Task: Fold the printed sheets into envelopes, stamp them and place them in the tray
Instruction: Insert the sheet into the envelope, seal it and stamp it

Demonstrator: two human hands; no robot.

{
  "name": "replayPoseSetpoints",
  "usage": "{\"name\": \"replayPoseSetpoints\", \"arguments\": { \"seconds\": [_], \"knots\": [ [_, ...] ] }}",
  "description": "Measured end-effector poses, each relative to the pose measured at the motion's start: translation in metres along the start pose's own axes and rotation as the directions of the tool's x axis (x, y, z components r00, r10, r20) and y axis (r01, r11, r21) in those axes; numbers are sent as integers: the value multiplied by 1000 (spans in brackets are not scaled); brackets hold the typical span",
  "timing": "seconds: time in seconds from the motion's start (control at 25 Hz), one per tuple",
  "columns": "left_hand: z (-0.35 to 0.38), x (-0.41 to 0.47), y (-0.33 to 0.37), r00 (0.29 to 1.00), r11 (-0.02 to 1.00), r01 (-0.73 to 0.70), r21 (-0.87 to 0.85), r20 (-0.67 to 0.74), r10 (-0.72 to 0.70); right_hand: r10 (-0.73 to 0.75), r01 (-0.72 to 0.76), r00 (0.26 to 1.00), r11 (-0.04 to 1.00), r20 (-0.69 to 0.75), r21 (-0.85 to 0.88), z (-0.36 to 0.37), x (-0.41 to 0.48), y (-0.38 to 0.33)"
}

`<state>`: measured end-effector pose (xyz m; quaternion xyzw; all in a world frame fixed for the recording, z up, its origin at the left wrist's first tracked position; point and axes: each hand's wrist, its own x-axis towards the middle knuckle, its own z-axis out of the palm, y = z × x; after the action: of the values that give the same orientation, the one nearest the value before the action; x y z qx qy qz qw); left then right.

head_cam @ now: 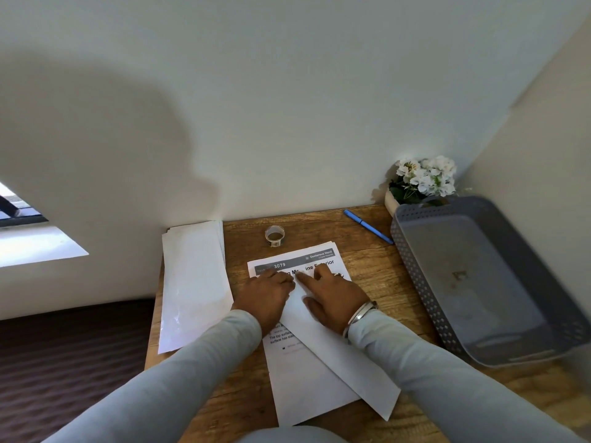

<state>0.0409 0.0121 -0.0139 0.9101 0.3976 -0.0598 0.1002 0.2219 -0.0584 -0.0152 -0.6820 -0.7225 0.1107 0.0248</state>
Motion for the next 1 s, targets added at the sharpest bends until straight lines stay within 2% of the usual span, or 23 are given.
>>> {"name": "replayPoseSetpoints", "arguments": {
  "seconds": [0.12, 0.32, 0.56, 0.8, 1.0],
  "knots": [
    [1, 0, 0, 1000, 1000, 4, 2, 3, -4, -1, 0, 1000, 1000, -10, -25, 4, -3, -1],
    [2, 2, -1, 1000, 1000, -17, 22, 13, 17, -46, 46, 999, 997, -18, 59, 8, -10, 14],
    [3, 2, -1, 1000, 1000, -6, 9, 0, 6, 62, -62, 998, 998, -15, -6, 9, -3, -4],
    [4, 2, -2, 1000, 1000, -18, 13, 13, 18, 120, -120, 993, 992, 1, 44, 8, -1, -6],
    [4, 3, -3, 999, 1000, -6, 17, 33, 6, 19, -18, 1000, 1000, -12, 23, 10, -9, 6]
  ]
}}
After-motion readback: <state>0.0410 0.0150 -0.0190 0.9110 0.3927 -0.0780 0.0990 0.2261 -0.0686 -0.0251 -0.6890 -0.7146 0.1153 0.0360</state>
